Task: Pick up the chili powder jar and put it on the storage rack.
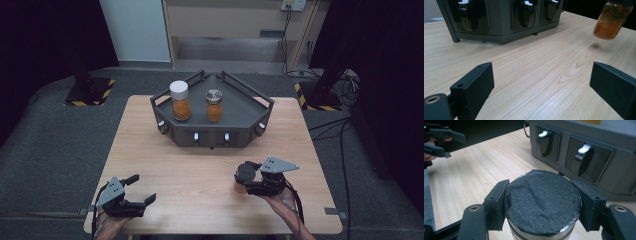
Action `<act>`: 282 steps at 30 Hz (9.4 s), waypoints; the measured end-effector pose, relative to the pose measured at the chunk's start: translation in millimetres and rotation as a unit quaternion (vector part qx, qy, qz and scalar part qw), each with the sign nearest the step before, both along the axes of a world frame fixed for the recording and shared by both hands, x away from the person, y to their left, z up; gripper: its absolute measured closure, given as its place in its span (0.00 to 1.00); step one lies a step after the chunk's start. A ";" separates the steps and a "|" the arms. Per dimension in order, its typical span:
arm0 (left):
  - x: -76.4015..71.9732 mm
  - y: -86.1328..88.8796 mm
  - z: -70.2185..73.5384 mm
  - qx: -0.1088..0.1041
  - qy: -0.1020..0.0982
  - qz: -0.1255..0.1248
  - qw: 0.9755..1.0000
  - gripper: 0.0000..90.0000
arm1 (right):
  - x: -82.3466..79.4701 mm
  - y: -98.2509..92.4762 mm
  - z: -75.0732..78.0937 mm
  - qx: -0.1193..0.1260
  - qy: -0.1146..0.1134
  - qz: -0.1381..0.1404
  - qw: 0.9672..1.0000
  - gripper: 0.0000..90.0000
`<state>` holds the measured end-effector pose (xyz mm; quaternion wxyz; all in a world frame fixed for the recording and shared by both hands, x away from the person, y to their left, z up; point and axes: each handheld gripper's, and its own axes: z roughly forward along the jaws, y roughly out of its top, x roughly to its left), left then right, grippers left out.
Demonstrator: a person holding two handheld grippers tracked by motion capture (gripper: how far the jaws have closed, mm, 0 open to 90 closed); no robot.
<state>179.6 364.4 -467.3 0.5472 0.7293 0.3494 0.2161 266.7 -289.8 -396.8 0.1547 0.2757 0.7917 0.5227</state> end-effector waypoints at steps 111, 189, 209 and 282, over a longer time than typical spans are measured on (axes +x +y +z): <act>1.7 0.9 -1.4 -0.001 0.008 0.001 1.000 0.05 | 163.0 75.2 97.7 -0.032 -0.018 -0.186 0.982 0.39; -0.5 2.5 -2.0 -0.009 0.004 0.006 1.000 0.05 | 70.8 28.5 119.3 0.027 -0.098 -0.092 0.991 0.13; -0.7 1.8 -1.8 -0.010 0.002 0.007 1.000 0.05 | 4.5 -4.1 79.3 0.035 -0.098 -0.052 0.993 0.13; -1.6 3.0 -2.0 -0.011 -0.001 0.002 1.000 0.05 | -62.1 -74.0 -33.8 0.029 -0.034 -0.089 0.995 0.11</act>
